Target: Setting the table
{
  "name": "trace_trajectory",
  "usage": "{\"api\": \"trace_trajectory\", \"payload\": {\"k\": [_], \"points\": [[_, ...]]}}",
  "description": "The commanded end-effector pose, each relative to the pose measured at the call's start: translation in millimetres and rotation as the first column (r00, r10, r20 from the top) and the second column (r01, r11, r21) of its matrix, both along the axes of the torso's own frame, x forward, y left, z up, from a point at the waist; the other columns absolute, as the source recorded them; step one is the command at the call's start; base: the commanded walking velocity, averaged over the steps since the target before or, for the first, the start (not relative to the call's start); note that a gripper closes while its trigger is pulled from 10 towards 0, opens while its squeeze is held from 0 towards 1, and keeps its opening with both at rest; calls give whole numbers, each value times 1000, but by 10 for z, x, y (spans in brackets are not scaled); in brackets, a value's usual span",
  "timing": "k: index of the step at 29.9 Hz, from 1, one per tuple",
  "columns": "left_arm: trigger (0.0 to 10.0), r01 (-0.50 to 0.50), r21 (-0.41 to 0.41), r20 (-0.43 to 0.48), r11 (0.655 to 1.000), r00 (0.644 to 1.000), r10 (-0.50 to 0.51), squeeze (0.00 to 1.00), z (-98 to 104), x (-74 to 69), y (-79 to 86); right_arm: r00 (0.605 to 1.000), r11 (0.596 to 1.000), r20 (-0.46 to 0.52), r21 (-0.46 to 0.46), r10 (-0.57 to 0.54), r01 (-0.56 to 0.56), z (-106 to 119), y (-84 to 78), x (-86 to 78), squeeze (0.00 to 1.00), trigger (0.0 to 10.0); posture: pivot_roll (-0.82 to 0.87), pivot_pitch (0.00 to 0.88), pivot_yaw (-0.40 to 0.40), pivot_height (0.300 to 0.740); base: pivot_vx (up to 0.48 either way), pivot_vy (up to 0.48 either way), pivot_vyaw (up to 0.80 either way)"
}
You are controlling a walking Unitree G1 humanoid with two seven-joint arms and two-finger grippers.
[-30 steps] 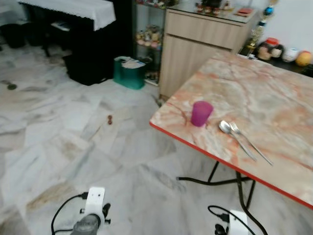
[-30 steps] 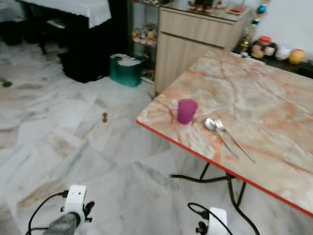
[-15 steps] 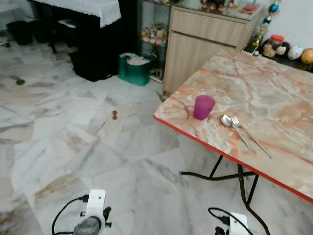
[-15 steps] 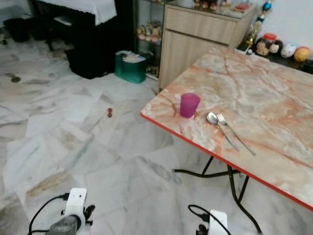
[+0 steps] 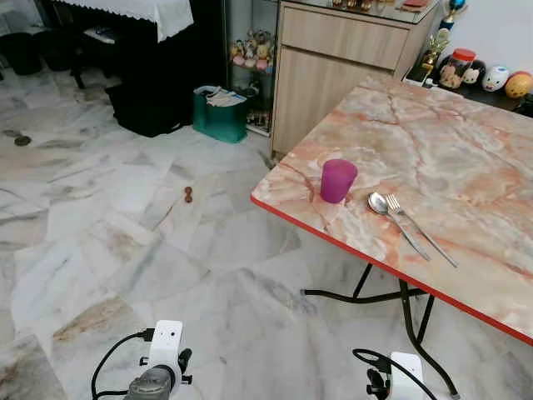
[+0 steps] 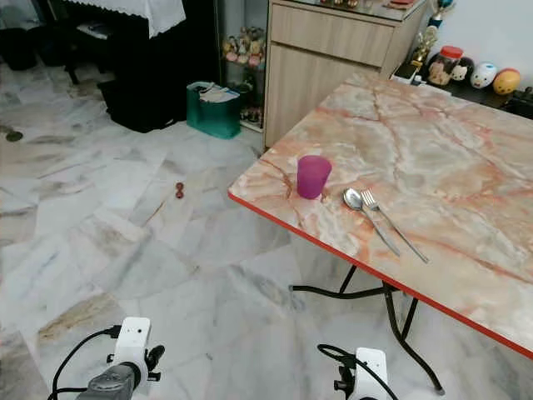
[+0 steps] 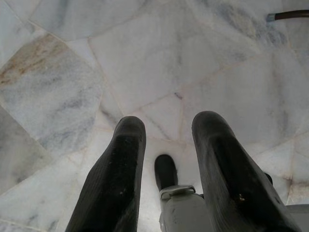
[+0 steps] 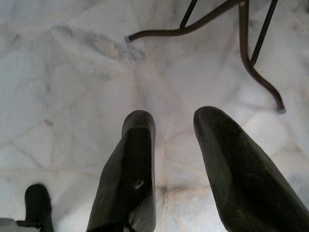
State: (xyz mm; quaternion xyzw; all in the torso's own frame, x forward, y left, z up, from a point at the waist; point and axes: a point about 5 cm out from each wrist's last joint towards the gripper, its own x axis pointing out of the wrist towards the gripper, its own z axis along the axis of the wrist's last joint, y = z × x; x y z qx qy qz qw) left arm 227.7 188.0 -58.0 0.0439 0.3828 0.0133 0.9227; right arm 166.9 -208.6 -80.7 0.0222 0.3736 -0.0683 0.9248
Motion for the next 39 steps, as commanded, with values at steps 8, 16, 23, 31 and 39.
{"api": "trace_trajectory", "payload": {"k": [8, 16, 23, 31, 39], "points": [[10000, -1, 6, 1, 1000, 1000, 1, 0, -7, -15, 6, 992, 993, 77, -73, 95, -89, 69, 0, 55, 0, 10000, 71, 0, -61, 740, 0, 0, 0], [10000, -2, 9, 0, 1000, 1000, 2, 0, -6, -14, 14, 990, 994, 117, -84, 78, -68, 98, -7, 73, 0, 10000, 65, 0, -56, 740, 0, 0, 0], [10000, -4, 7, 2, 1000, 1000, 4, 0, -3, -9, 8, 987, 992, 152, -118, 58, -40, 127, -31, 84, 0, 10000, 65, 0, -60, 740, 0, 0, 0], [10000, -6, 7, 2, 1000, 1000, 6, 0, -4, -11, 9, 979, 992, 199, -121, 44, -20, 161, -37, 96, 0, 10000, 65, 0, -60, 740, 0, 0, 0], [10000, -5, 6, 3, 1000, 1000, 5, 0, -2, -6, 2, 974, 992, 222, -127, 36, -8, 178, -41, 102, 0, 10000, 62, 0, -63, 740, 0, 0, 0]]}}
